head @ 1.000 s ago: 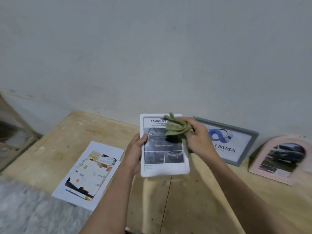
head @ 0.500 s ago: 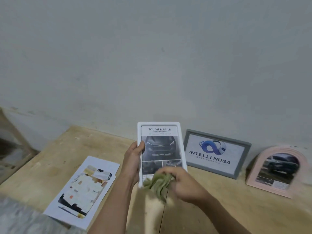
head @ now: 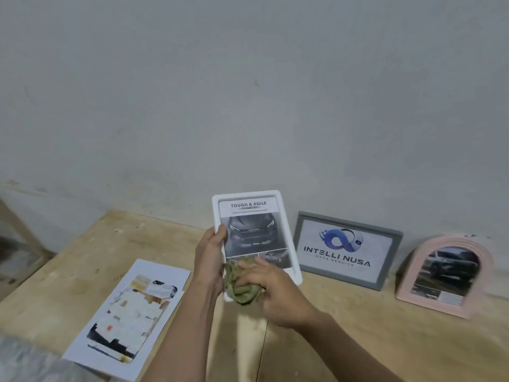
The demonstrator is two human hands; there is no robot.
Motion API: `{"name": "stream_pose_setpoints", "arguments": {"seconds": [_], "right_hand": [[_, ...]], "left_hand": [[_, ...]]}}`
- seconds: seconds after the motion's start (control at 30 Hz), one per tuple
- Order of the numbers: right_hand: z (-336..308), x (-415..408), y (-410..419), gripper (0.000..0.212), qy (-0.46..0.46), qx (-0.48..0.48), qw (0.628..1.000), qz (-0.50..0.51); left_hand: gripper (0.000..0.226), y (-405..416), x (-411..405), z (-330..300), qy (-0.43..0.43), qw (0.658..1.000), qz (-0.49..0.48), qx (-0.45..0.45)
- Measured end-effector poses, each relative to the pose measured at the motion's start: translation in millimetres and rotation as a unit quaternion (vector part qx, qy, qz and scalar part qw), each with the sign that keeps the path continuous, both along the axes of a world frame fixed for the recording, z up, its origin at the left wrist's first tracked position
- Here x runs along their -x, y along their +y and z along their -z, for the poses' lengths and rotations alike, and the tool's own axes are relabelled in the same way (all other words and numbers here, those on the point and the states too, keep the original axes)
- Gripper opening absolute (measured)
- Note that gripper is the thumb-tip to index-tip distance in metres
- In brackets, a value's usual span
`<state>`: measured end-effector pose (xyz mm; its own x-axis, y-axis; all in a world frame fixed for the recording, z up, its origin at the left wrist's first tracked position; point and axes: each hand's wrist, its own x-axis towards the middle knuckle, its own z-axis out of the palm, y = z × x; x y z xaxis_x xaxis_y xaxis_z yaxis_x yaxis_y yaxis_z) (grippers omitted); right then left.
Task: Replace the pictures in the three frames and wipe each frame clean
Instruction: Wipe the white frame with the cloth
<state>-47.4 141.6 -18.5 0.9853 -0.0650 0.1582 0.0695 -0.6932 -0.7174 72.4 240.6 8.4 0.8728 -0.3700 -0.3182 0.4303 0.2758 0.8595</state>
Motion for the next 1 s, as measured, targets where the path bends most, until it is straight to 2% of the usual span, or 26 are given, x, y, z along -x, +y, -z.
{"name": "stream_pose_setpoints", "arguments": {"seconds": [0.1, 0.13, 0.17, 0.23, 0.33, 0.4, 0.5, 0.63, 0.73, 0.8, 0.87, 0.93, 1.0], "right_hand": [[-10, 19, -7, 0.042, 0.119, -0.126, 0.985, -0.008], [-22, 19, -13, 0.037, 0.133, -0.159, 0.978, 0.003], [-37, 16, -21, 0.034, 0.12, -0.198, 0.972, 0.03], [-69, 5, -40, 0.042, 0.025, -0.237, 0.963, 0.128], [-103, -25, -65, 0.059, -0.136, -0.166, 0.949, 0.23], [-106, -42, -66, 0.064, -0.175, -0.071, 0.959, 0.211], [-72, -44, -47, 0.06, -0.167, 0.121, 0.97, 0.129], [-28, -10, -6, 0.051, -0.109, 0.068, 0.991, 0.042], [-17, 13, 4, 0.045, 0.005, -0.002, 0.999, -0.039], [-28, 21, -1, 0.042, 0.098, -0.086, 0.991, -0.042], [-48, 19, -14, 0.033, 0.121, -0.167, 0.978, -0.005], [-74, 8, -27, 0.038, 0.03, -0.196, 0.976, 0.087], [-98, -11, -37, 0.052, -0.105, -0.113, 0.977, 0.146]], "left_hand": [[0.018, 8, 3, 4, -0.037, 0.998, 0.01, -0.049], [0.018, 10, 6, 7, -0.047, 0.997, 0.019, -0.059], [0.019, 11, 9, 9, -0.054, 0.996, 0.028, -0.059], [0.021, 10, 16, 11, -0.061, 0.995, 0.047, -0.056], [0.022, 3, 22, 8, -0.054, 0.994, 0.084, -0.043], [0.02, -5, 26, 0, -0.054, 0.993, 0.1, -0.022], [0.016, -16, 26, -10, -0.049, 0.996, 0.065, 0.021], [0.018, -9, 17, -13, -0.024, 0.999, 0.007, 0.025], [0.025, 3, 14, -6, -0.034, 0.999, -0.011, -0.013], [0.019, 10, 16, -4, -0.047, 0.998, -0.003, -0.032], [0.017, 13, 19, -2, -0.059, 0.997, 0.007, -0.053], [0.018, 14, 23, -1, -0.073, 0.995, 0.018, -0.061], [0.022, 10, 30, -2, -0.089, 0.994, 0.037, -0.055]]}}
